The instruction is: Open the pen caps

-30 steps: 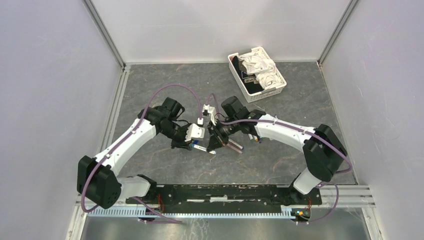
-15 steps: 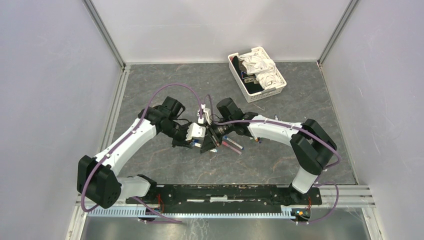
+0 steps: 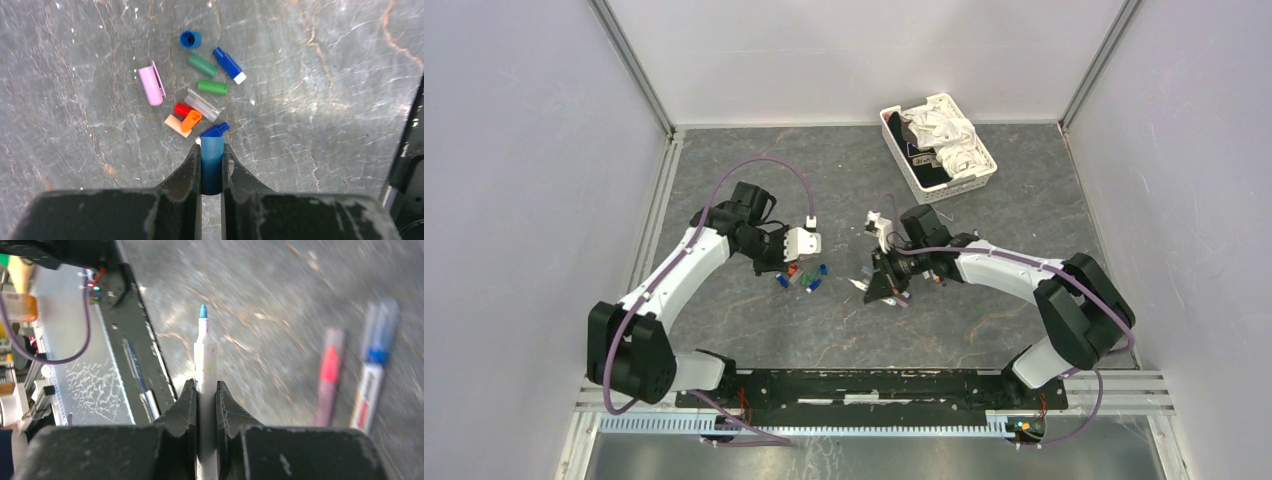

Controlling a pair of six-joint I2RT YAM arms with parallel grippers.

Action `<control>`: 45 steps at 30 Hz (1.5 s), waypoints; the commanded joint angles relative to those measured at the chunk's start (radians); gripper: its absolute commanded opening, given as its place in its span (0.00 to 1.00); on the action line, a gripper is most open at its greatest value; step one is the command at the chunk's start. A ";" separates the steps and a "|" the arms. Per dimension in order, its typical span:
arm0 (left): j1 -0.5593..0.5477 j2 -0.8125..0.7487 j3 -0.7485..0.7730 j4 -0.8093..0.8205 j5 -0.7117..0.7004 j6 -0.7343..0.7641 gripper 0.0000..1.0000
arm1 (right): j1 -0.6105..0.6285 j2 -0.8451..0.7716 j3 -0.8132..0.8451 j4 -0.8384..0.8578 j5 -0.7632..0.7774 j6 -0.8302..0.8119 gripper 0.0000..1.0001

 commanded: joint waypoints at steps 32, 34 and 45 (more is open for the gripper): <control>-0.046 0.050 0.077 0.172 -0.106 -0.379 0.65 | -0.096 0.099 0.005 0.045 0.847 0.019 0.29; -0.040 0.036 0.143 0.137 -0.132 -0.405 0.68 | -0.096 0.079 -0.002 0.049 0.845 0.019 0.32; 0.008 -0.120 0.247 0.219 -0.327 -0.590 1.00 | -0.030 -0.135 -0.043 0.030 0.806 -0.031 0.33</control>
